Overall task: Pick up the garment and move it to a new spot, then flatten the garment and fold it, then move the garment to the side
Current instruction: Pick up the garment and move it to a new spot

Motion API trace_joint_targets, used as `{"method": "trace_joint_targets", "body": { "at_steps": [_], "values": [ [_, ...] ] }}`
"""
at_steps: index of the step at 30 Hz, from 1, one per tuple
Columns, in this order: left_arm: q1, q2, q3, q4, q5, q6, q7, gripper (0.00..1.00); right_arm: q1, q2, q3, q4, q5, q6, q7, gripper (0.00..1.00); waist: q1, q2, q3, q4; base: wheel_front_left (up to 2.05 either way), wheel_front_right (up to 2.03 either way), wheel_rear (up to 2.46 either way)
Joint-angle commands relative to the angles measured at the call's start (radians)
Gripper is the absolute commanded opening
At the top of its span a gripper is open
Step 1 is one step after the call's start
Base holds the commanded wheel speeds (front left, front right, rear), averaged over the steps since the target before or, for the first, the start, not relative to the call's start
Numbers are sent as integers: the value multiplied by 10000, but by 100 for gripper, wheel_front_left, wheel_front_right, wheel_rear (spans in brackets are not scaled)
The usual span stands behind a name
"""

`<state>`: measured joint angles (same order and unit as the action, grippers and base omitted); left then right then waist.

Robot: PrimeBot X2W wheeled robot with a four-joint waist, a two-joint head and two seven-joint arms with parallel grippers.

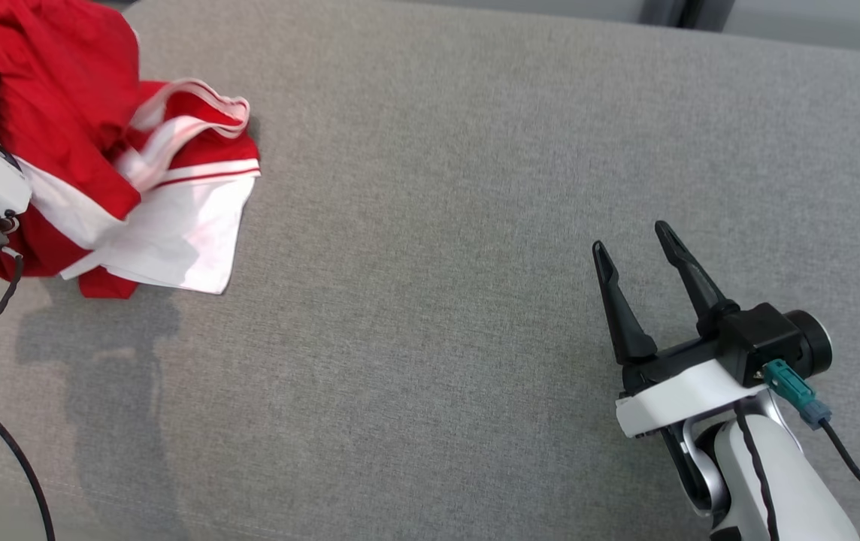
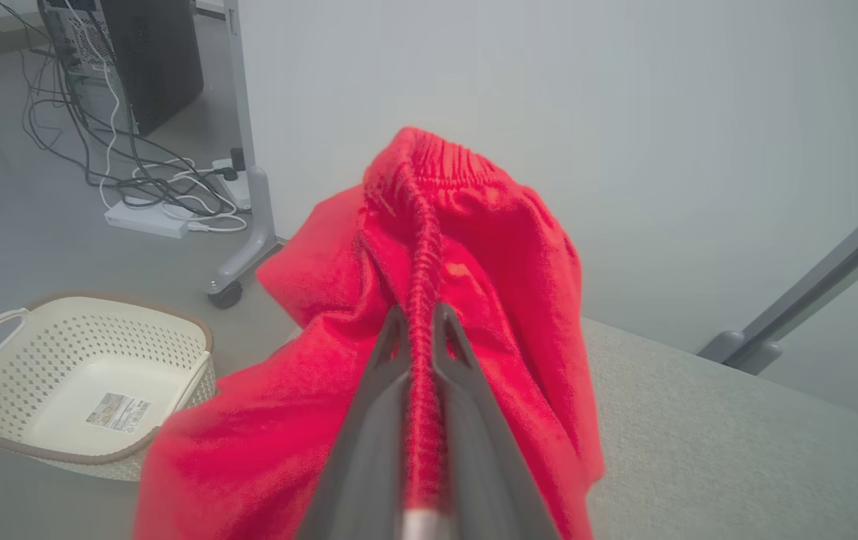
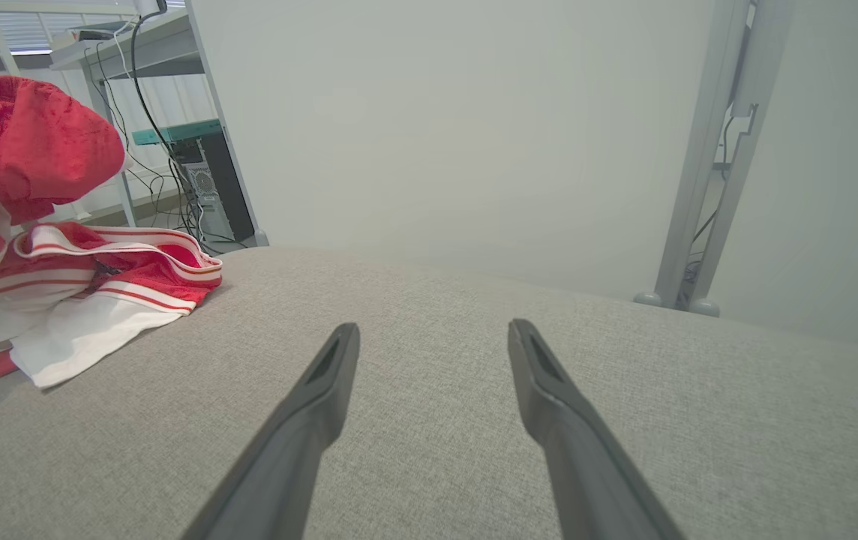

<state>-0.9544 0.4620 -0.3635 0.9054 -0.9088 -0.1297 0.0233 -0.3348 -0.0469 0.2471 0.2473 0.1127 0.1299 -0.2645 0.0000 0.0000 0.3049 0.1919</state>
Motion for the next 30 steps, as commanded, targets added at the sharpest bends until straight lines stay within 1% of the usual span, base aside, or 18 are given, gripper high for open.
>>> {"method": "trace_joint_targets", "body": {
  "at_steps": [1,9,15,21,23,27,30],
  "values": [
    [50,40,-3,-79,41,-9,-142,0,80,-66,5,28,53,14,-7,100,0,0,-237,26,0,0,0],
    [344,-114,-198,-1162,-16,-9,-1702,0,508,-68,-48,-18,325,16,-5,100,0,0,-1139,-27,0,0,0],
    [743,-405,-346,-2118,140,51,-2325,0,842,-66,-351,-107,414,16,-5,100,0,0,-1786,-214,0,0,0],
    [1745,-783,-337,-3238,179,475,-2645,0,1131,-71,-571,-146,555,14,-7,100,0,0,-2469,-841,0,0,0],
    [2155,-804,-374,-3643,404,719,-2736,0,1243,-65,-641,-170,548,14,-5,100,0,0,-2637,-1089,0,0,0],
    [2936,-1119,-309,-4431,682,1166,-2849,0,1432,-67,-877,-215,515,16,-5,100,0,0,-2871,-1601,0,0,0],
    [3532,-1388,-224,-4858,909,1440,-2877,0,1485,-64,-884,-201,463,16,-5,100,0,0,-2958,-2107,0,0,0]
  ]
}}
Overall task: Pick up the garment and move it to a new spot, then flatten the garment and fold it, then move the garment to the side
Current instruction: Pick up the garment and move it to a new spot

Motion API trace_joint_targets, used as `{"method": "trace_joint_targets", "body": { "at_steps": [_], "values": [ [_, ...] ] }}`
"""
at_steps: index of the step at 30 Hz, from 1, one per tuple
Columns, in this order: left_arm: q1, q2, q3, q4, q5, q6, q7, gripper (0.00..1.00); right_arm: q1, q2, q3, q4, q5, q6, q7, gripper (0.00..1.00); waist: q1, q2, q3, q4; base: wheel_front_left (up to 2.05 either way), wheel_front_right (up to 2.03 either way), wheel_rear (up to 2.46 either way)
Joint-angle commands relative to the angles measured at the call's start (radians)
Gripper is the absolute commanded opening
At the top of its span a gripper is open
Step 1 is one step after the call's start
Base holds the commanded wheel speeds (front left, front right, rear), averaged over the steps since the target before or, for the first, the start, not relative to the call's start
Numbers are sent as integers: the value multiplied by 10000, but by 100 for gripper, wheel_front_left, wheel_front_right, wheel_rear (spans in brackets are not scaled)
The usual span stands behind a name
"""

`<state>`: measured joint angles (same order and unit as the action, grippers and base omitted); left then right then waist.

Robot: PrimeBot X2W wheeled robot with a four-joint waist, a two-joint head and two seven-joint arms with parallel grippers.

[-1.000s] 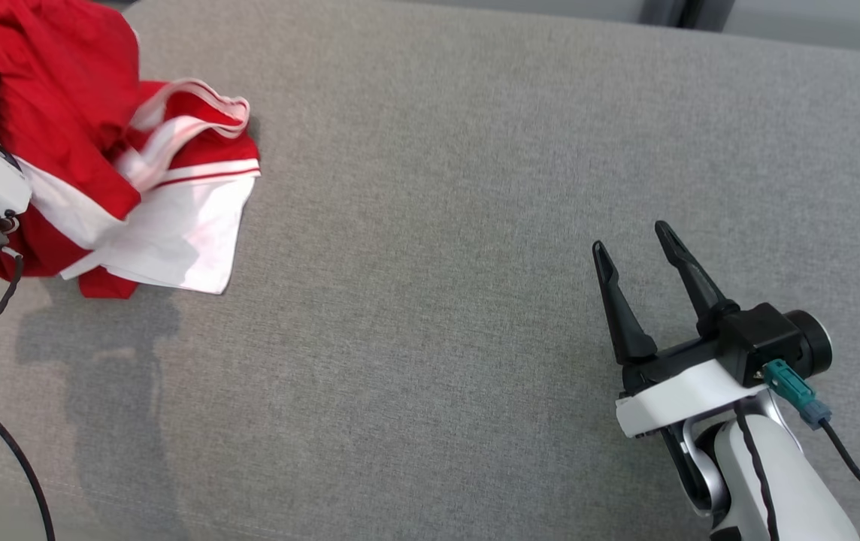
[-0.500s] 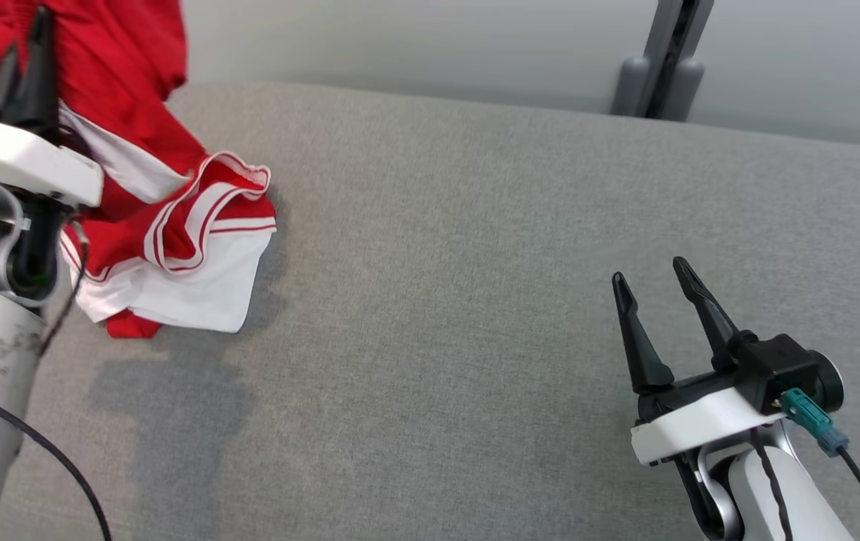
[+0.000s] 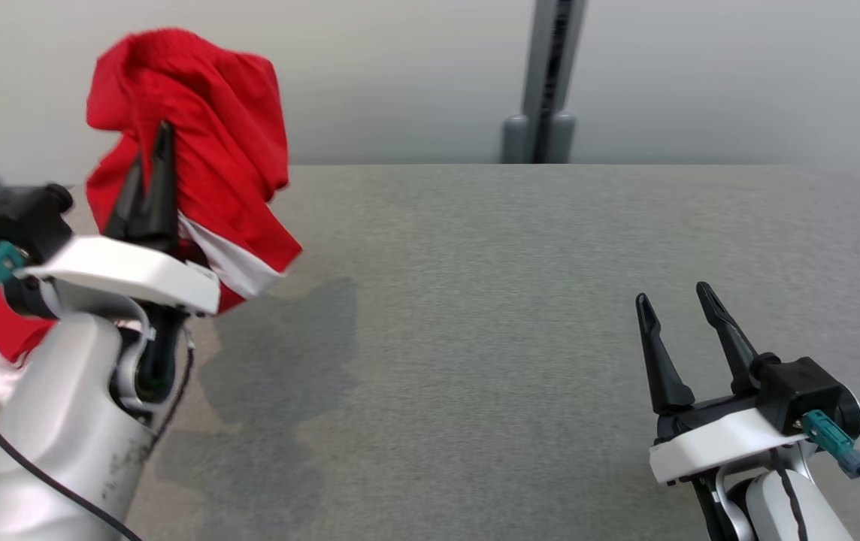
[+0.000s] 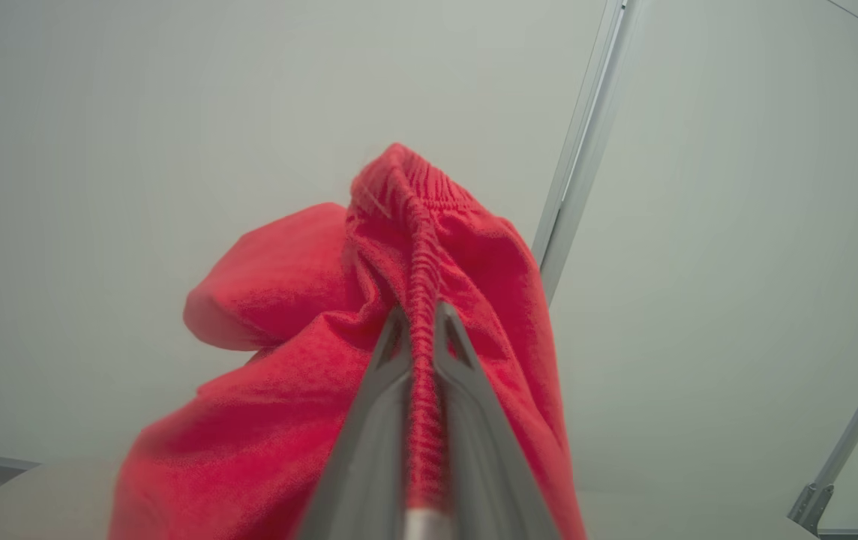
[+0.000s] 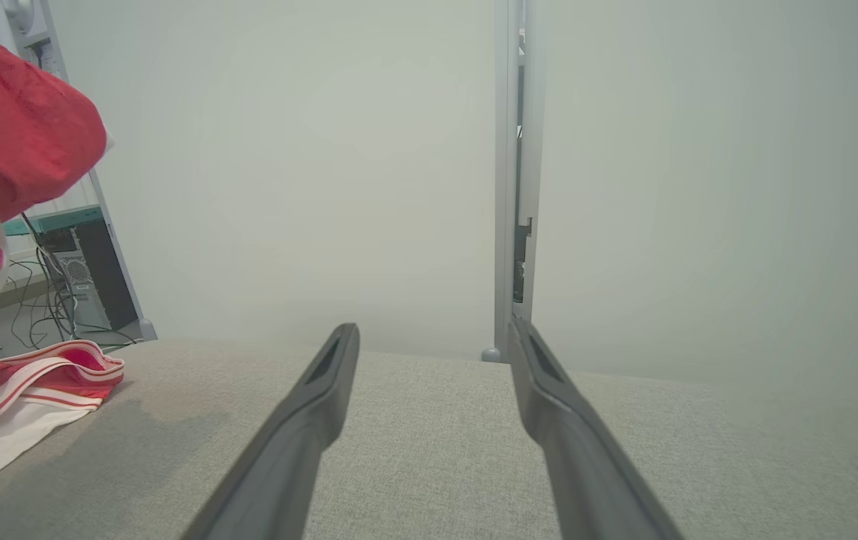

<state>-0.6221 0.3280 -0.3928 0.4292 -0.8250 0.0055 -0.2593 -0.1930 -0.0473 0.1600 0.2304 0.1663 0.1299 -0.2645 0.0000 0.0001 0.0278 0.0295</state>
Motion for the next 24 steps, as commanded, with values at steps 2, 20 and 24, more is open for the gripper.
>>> {"method": "trace_joint_targets", "body": {
  "at_steps": [2,20,24],
  "values": [
    [475,-193,90,-295,229,175,-64,0,81,-61,-43,-55,-116,16,-5,100,0,-1,-185,-816,0,0,0],
    [1033,-1752,-545,598,2253,201,-46,0,-229,-55,-341,-251,-22,16,-5,100,0,-1,767,-3851,0,0,0],
    [592,-1991,-997,1632,2723,312,-42,0,-341,-54,-312,-312,141,16,-5,100,0,-1,1154,-4380,0,0,0]
  ]
}}
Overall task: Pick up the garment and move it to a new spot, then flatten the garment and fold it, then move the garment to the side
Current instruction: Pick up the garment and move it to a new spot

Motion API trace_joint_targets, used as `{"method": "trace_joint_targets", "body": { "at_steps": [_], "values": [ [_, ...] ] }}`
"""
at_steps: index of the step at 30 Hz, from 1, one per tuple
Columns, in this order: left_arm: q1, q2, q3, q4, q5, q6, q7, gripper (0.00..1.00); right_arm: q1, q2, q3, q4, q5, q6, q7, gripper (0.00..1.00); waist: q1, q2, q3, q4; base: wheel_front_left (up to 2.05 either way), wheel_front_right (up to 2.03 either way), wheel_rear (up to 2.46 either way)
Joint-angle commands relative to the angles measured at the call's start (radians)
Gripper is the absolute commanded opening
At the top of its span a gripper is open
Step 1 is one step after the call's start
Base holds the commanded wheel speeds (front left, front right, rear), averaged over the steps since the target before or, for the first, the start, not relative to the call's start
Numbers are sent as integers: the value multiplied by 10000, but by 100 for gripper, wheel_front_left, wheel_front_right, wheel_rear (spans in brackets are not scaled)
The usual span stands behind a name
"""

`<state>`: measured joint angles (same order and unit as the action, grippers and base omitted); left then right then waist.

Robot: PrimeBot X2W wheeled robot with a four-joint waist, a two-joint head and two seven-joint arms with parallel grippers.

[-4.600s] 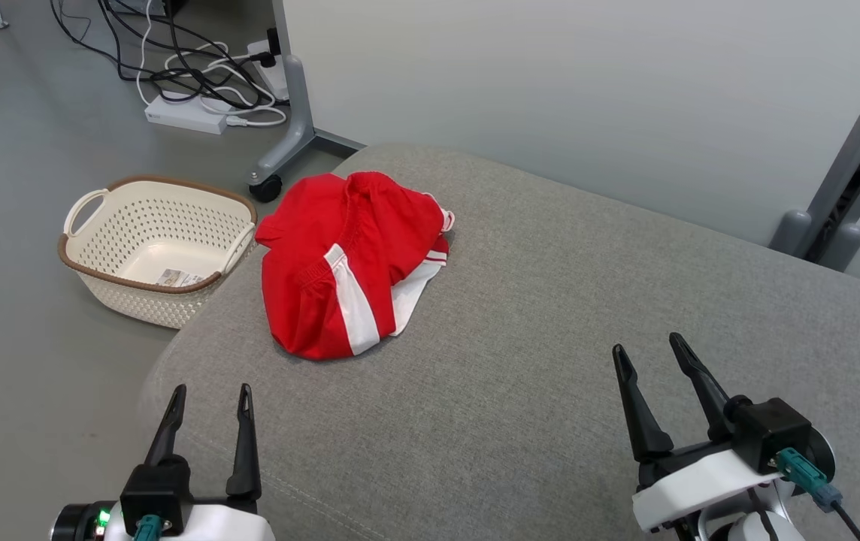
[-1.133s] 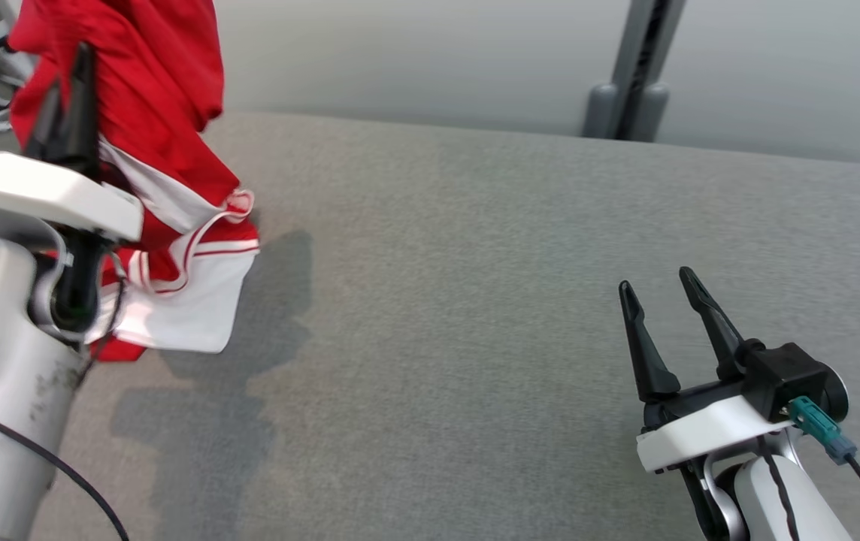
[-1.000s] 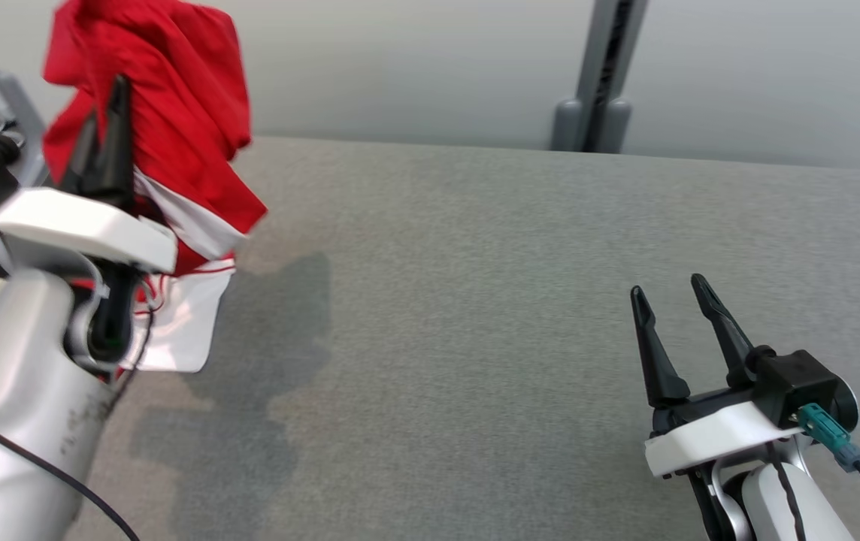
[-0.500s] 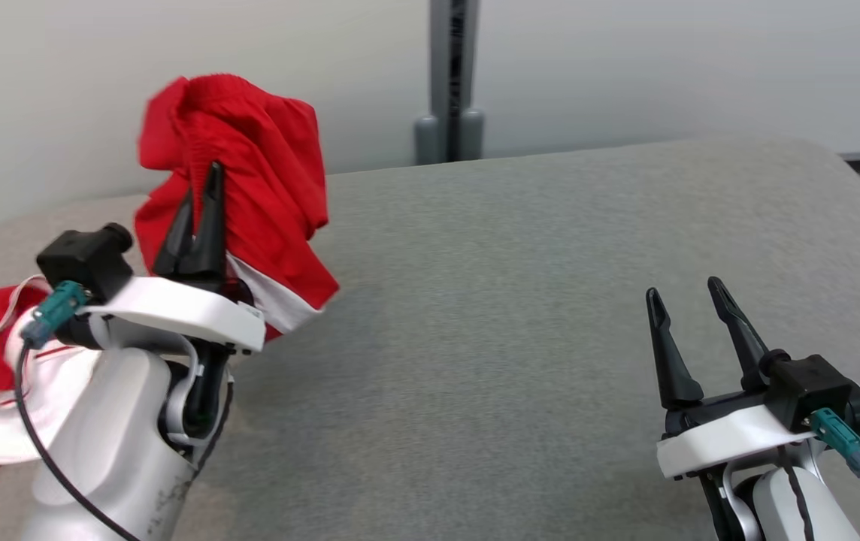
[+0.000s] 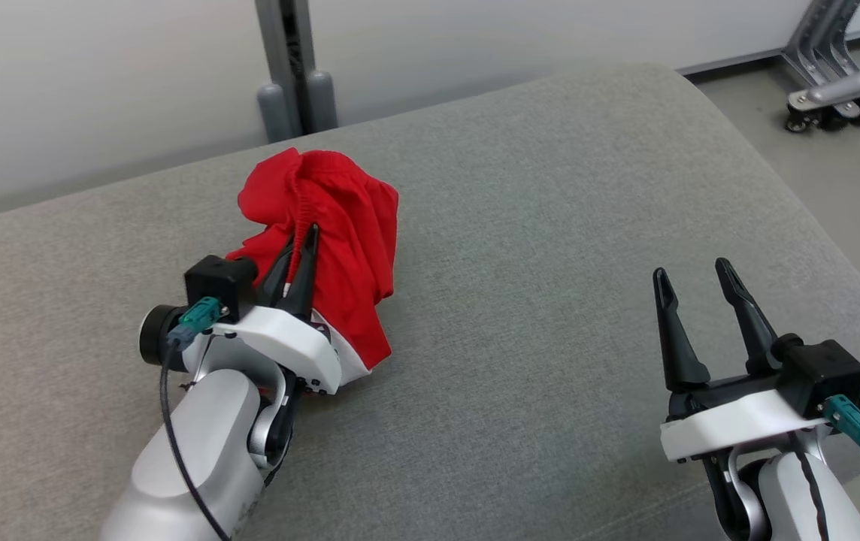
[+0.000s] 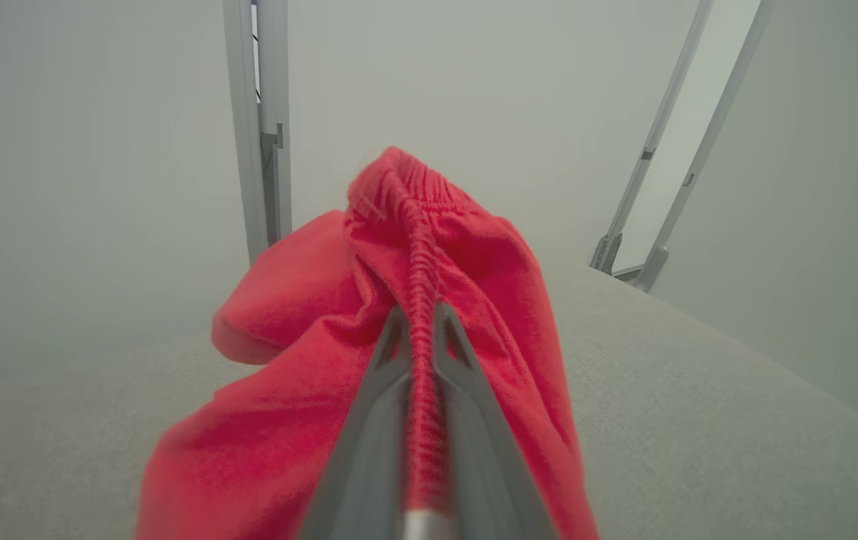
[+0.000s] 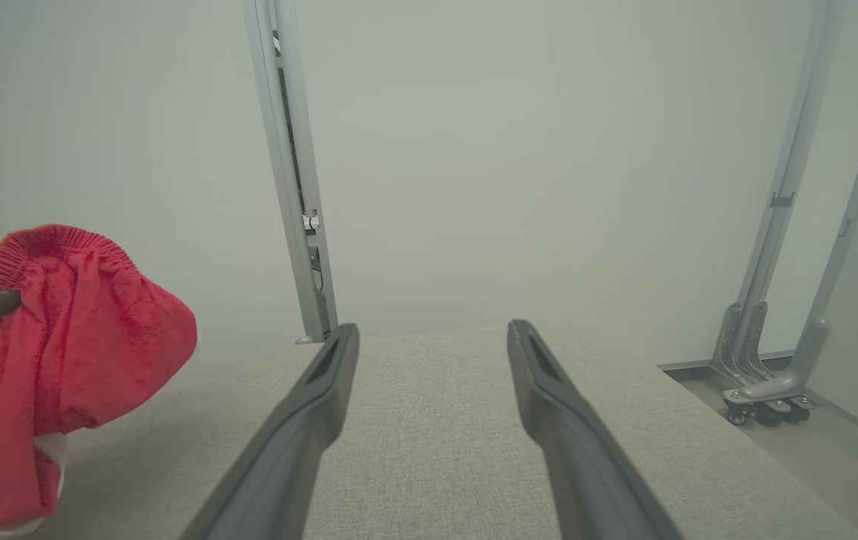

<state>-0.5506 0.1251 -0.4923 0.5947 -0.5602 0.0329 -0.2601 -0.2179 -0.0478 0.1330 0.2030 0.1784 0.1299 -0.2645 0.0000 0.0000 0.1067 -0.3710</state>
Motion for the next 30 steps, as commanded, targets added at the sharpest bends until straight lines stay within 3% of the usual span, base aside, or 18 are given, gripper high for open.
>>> {"method": "trace_joint_targets", "body": {
  "at_steps": [1,8,9,10,11,12,20,30],
  "values": [
    [-288,43,-141,255,330,194,-37,0,-137,-49,-41,-63,61,16,-5,100,0,0,468,-486,0,0,0],
    [-1197,-431,-644,1912,936,550,-58,0,-318,-46,188,-154,393,16,-5,100,0,0,1026,-1150,0,0,0],
    [-1284,-484,-676,2112,935,505,-61,12,-344,-48,221,-153,439,16,-6,100,0,0,1077,-1219,0,0,0],
    [-1360,-527,-697,2268,909,446,-55,35,-361,-50,245,-148,461,16,-5,100,0,0,1115,-1282,0,0,0],
    [-1417,-560,-760,2424,934,381,-57,62,-373,-50,271,-146,510,16,-5,100,0,0,1150,-1335,0,0,0],
    [-1449,-600,-841,2579,955,309,-56,100,-385,-51,280,-148,529,16,-5,100,0,0,1175,-1373,0,0,0],
    [-1545,-706,-582,2504,860,245,-58,100,-315,-48,124,-143,474,16,-5,100,0,0,1068,-992,0,0,0],
    [-664,-513,807,373,1504,398,-47,100,-59,-57,-202,-70,62,16,-5,100,0,0,179,713,0,0,0]
  ]
}}
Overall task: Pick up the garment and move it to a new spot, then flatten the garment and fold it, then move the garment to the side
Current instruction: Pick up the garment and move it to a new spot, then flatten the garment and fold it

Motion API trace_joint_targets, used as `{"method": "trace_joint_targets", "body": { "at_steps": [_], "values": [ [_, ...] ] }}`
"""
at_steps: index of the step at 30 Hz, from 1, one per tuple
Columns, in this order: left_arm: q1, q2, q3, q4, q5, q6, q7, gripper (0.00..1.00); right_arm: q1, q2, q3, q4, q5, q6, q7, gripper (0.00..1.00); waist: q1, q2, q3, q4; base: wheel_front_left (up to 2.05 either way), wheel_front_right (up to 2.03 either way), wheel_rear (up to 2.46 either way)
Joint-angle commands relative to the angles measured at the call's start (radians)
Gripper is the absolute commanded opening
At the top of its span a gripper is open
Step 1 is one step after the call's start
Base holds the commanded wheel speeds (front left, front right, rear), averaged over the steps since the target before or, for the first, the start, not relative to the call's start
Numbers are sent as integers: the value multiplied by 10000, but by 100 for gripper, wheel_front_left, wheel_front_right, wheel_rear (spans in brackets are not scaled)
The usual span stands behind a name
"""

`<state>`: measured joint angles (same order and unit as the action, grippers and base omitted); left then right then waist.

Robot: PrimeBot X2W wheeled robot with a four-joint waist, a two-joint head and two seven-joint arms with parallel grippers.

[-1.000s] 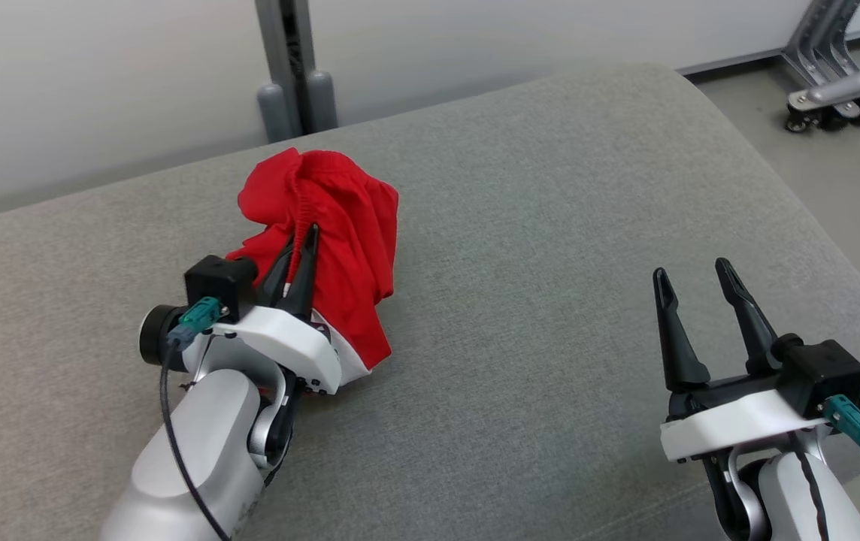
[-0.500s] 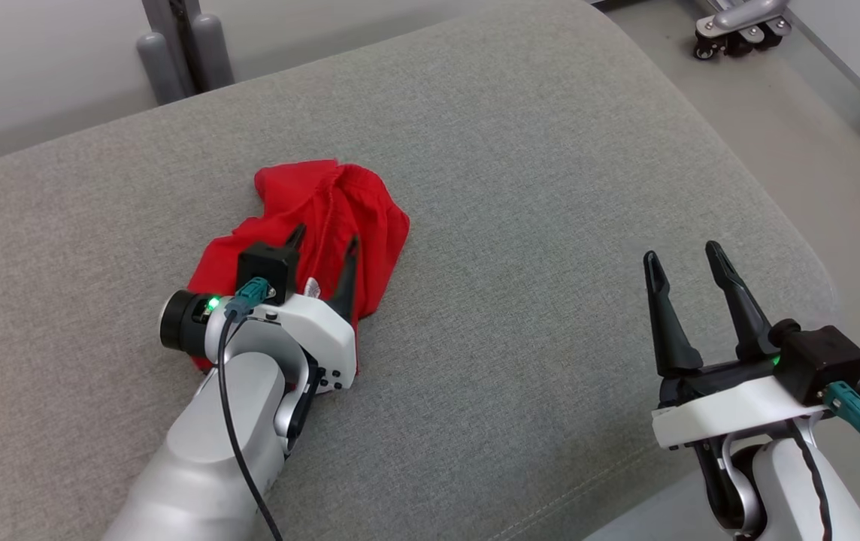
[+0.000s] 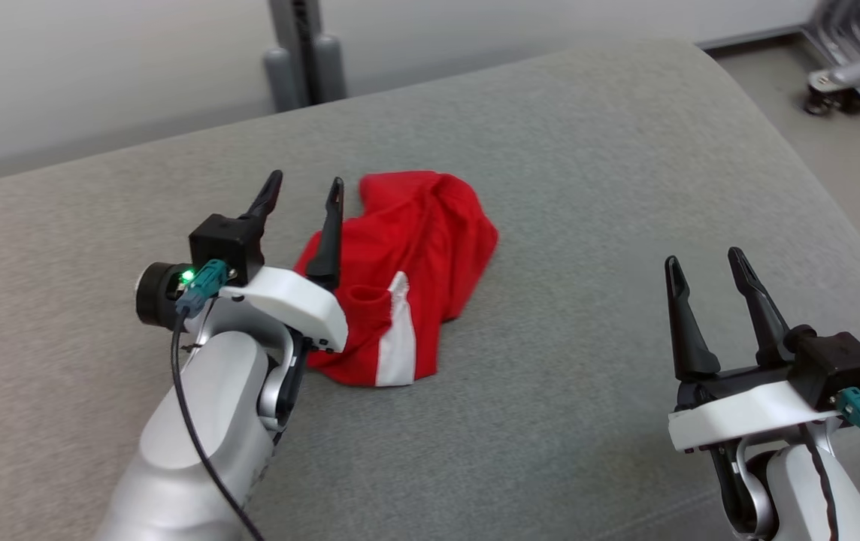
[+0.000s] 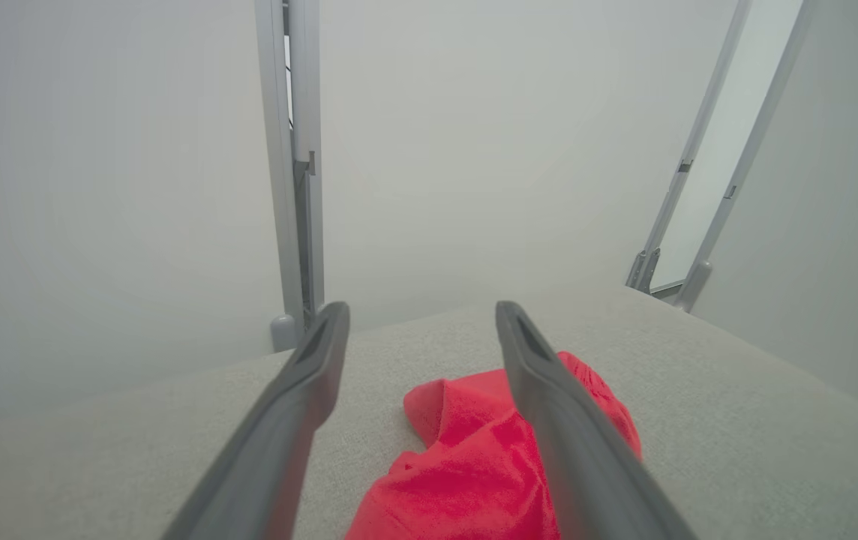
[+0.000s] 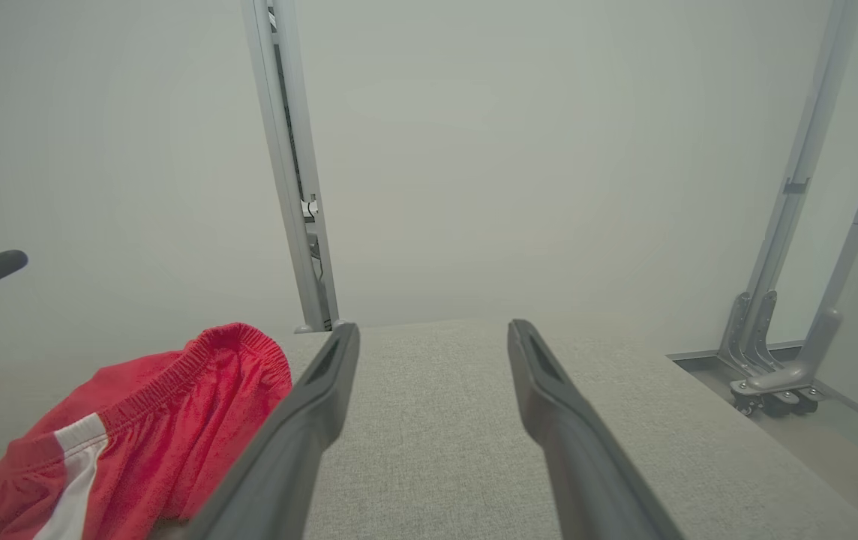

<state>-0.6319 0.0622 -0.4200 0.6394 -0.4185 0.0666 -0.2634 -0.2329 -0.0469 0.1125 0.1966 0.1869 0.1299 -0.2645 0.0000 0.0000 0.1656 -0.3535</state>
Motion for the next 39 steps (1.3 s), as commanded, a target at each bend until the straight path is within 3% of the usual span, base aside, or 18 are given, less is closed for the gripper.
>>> {"method": "trace_joint_targets", "body": {
  "at_steps": [1,7,17,25,39],
  "values": [
    [149,116,84,-74,87,61,-14,100,92,-67,4,-7,-22,16,-5,100,0,0,-410,538,0,0,0],
    [1314,454,972,-1375,773,274,-15,100,298,-72,-38,56,-155,16,-5,100,0,0,-935,1544,0,0,0],
    [4441,351,2530,-3515,1694,28,-11,100,643,-67,16,235,-330,16,-5,100,0,0,-1408,2711,0,0,0],
    [6014,-65,3160,-4723,2118,184,-9,100,792,-66,-5,349,-480,16,-5,100,0,0,-1602,3138,0,0,0],
    [6076,-101,3294,-5027,2095,325,-9,100,832,-66,135,541,-636,16,-5,100,0,0,-1587,3412,0,0,0]
  ]
}}
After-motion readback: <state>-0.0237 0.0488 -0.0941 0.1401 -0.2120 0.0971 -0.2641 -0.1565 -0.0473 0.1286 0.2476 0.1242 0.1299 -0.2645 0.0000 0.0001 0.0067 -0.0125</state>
